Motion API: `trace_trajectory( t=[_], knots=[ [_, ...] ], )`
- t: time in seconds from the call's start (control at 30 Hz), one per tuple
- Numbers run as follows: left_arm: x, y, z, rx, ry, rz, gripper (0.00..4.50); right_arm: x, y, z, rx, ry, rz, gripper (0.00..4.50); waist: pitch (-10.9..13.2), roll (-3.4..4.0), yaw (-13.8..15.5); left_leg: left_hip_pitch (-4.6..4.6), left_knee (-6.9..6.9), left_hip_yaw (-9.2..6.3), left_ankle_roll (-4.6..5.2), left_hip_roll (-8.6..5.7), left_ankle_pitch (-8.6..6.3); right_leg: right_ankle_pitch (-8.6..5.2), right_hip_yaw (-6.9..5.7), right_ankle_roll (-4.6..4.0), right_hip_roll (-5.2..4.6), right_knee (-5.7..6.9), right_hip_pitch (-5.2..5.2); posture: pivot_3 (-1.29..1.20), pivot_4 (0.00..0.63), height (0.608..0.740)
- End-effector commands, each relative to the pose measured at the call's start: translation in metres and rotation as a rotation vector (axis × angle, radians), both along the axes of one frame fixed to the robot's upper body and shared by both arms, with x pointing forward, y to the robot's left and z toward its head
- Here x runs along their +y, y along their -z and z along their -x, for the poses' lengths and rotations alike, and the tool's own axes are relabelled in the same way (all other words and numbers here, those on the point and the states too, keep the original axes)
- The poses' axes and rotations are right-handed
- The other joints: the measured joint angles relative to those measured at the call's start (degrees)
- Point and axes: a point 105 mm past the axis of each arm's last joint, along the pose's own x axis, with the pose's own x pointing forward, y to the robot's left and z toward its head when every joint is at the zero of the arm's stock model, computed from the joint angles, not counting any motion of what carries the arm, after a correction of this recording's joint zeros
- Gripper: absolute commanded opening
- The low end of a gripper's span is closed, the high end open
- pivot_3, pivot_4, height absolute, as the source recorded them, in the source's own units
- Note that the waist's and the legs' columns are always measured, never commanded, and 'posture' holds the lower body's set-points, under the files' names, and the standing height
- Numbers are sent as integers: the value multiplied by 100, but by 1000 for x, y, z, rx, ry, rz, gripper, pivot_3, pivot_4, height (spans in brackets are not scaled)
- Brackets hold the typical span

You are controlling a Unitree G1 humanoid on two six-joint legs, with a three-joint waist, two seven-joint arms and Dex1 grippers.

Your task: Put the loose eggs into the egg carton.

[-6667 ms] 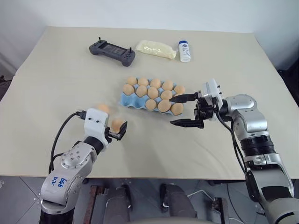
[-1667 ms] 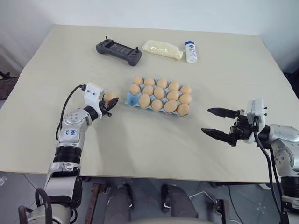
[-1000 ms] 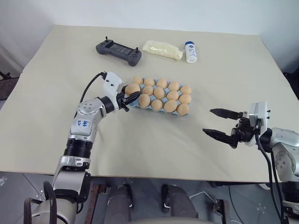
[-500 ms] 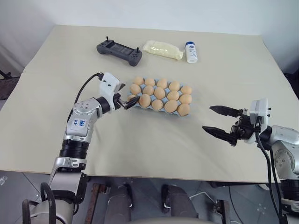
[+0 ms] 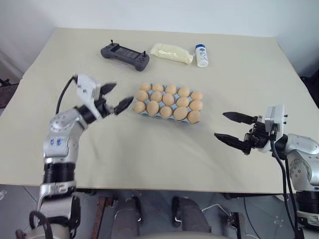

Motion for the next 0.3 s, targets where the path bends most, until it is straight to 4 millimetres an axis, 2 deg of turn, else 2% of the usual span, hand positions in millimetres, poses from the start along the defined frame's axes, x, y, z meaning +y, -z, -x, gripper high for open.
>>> trace_trajectory(
  t=[0.03, 0.13, 0.3],
  knots=[
    [8, -15, 16, -73, 48, -37, 4460, 7, -3, 0, -14, -26, -13, 4500, 0, 0, 9, 0, 1, -1, -15, 1, -9, 1, -1, -2, 0, -1, 1, 0, 150, 740],
    [22, -12, 19, -77, 7, -66, 4460, 10, -5, -4, -25, -30, -35, 4500, 0, 1, 20, -2, 1, -5, -19, 2, -11, 7, -7, -10, -3, -7, 3, 0, 150, 740],
    [32, -16, 21, -96, -17, -65, 4460, 10, -6, -9, -31, -27, -49, 4500, 0, 1, 10, -4, -1, 0, -18, 1, -11, 19, -4, -9, -8, -18, 3, 0, 150, 740]
  ],
)
